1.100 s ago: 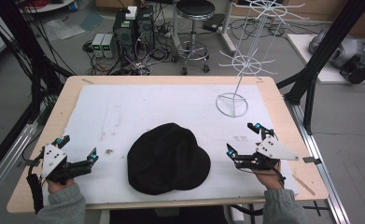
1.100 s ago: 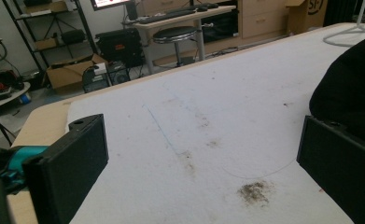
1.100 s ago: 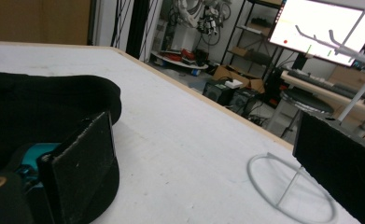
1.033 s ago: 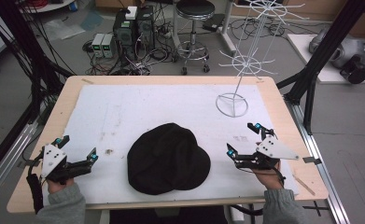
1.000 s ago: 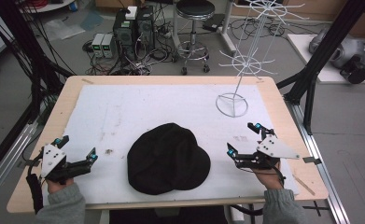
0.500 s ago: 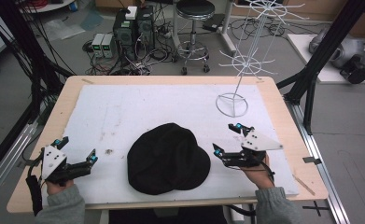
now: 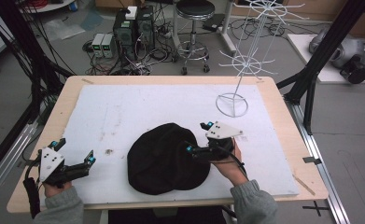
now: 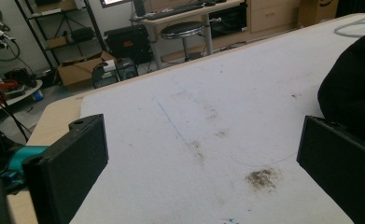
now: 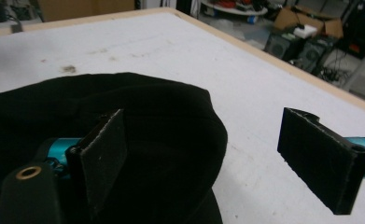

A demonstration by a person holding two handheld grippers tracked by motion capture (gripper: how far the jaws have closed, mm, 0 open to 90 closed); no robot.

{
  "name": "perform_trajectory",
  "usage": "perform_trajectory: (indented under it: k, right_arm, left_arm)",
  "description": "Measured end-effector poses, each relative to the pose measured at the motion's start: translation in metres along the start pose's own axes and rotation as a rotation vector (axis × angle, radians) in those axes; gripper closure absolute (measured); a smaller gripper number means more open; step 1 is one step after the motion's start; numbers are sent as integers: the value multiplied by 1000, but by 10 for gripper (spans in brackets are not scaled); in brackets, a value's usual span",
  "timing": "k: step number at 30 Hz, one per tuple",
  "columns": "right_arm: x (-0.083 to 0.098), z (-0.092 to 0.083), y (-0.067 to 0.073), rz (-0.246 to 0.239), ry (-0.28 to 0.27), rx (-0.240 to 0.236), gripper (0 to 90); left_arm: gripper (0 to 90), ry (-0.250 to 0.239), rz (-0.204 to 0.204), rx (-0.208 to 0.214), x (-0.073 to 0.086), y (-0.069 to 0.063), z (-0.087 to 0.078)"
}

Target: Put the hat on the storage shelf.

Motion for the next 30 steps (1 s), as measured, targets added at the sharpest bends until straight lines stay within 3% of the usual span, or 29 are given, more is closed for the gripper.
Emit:
perform_trajectory:
  k: [7,14,15,25,27,29,30]
  right_arm:
    - [3,24,-4,62,31,10,176]
    - [12,41,-1,55,93,2,226]
    - [16,44,1,42,118,-4,271]
    - [20,47,4,46,143,-40,437]
    - [21,49,3,42,150,-30,497]
    - [21,49,2,51,152,-30,502]
    - [22,49,1,59,158,-29,569]
  left_arm:
    - [23,-3,-14,3,0,-1,0]
    - [23,-2,-14,4,1,1,0]
    - [23,-4,-16,2,0,2,-1]
    - [24,-5,-11,-5,0,3,-1]
    - [24,-5,-7,-7,0,2,-1]
    - [24,1,-2,-16,1,3,-1]
    - [23,2,-5,-22,2,4,-1]
Point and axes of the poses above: each handheld gripper's, and its own axes: z roughly forward along the jaws, x roughly out of its underside, y roughly to its left, the point moved 10 cm from there along z, roughly forward along the jaws, and after that the axes turned 4 degrees about x, right-handed, at the moved point
